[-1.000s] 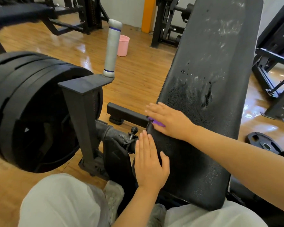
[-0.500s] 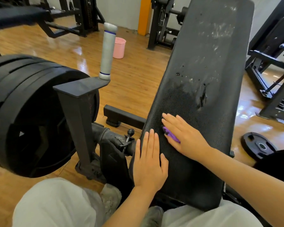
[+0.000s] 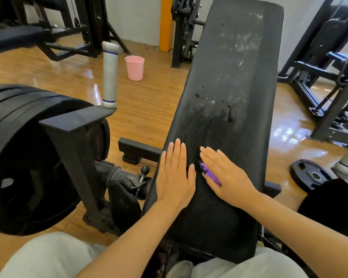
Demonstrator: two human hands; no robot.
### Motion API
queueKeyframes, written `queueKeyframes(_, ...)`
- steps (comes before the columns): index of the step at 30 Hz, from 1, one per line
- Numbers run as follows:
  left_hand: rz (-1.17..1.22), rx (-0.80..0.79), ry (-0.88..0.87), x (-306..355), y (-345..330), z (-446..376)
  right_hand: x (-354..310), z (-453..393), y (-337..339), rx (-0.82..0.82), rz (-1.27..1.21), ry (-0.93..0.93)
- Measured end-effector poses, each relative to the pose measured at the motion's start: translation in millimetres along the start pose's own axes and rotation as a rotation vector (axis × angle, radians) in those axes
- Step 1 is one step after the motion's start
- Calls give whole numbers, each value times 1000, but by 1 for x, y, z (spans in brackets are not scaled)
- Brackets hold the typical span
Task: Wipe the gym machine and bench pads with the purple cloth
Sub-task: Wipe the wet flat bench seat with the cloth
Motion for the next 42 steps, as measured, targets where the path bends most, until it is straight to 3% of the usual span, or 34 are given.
queueKeyframes(3, -10, 19, 18, 4, -4, -4, 37, -10, 3, -22, 33, 42)
queueKeyframes(7, 2, 26, 4, 5, -4, -3, 144, -33, 26, 272, -34, -521)
queueKeyframes(10, 10, 25, 0, 4, -3, -4, 136, -38, 25, 363, -74, -721)
queueKeyframes(12, 3, 28, 4, 2, -4, -4, 88, -35, 17, 340, -77, -603)
queueKeyframes(16, -1, 36, -10, 3, -5, -4, 1, 2, -3, 116, -65, -199)
queueKeyframes(20, 3, 42, -11, 4, -5, -3, 22, 7, 1, 46, -49, 57)
queueKeyframes(22, 5, 31, -6, 4, -5, -4, 73, -6, 10, 128, -53, -108)
queueKeyframes(24, 14, 25, -5, 4, -5, -4, 131, -17, 25, 273, -74, -419)
queueKeyframes(27, 19, 21, -2, 4, -5, -5, 156, -24, 30, 394, -99, -725)
queueKeyframes(29, 15, 24, 1, 3, -6, -5, 125, -25, 25, 426, -101, -716)
queueKeyframes(34, 3, 29, -4, 3, -6, -5, 17, 8, 5, 226, -126, -327)
queueKeyframes(42, -18, -11, -7, 6, -4, -7, 5, 14, 1, 239, 87, -442)
Point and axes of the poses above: each hand's wrist, its own z-axis away from the middle knuckle, its own y-axis out of the back of the hand, x = y × z, the point moved 6 cm from there along -z, towards the middle knuckle, and after that the axes turned 14 degrees about y, right-handed, at the moved point
